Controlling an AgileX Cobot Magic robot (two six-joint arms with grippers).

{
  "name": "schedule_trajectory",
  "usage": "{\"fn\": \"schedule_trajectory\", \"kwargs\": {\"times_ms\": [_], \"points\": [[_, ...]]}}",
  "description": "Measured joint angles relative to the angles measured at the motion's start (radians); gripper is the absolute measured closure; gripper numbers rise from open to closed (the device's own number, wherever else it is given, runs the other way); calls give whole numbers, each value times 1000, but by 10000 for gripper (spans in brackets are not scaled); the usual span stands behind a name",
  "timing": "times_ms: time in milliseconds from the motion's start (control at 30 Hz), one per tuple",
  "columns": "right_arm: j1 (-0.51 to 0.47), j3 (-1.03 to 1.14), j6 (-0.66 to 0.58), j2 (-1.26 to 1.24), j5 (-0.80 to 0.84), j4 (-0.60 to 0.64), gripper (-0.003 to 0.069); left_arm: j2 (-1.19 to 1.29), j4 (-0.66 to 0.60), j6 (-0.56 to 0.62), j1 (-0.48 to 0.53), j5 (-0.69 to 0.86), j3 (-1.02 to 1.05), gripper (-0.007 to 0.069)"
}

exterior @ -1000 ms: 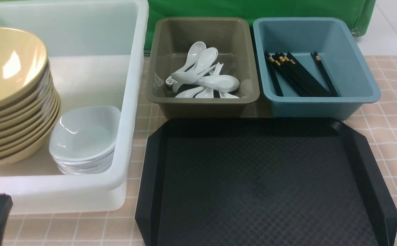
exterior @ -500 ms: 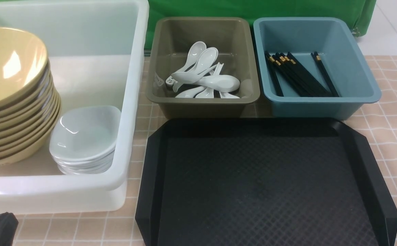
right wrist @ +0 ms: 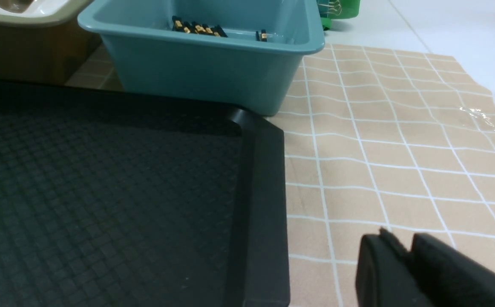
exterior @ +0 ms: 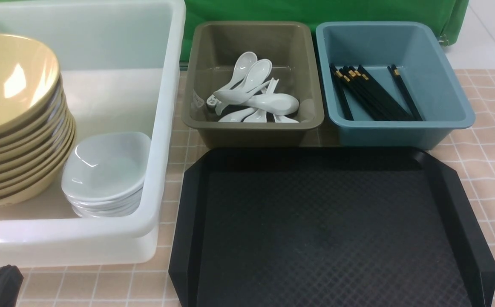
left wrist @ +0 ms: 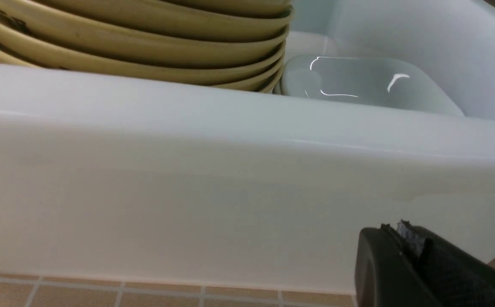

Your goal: On brown table put chopsticks spoon bowls plates into blue grey white boxes.

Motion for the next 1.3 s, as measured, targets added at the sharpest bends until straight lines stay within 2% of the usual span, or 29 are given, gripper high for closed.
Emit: {"fn": "schedule_trajectory", "kwargs": {"times_ms": [1300], "points": [[0,0,0,0,0,0,470,0,0,0,0,0,0,616]]}}
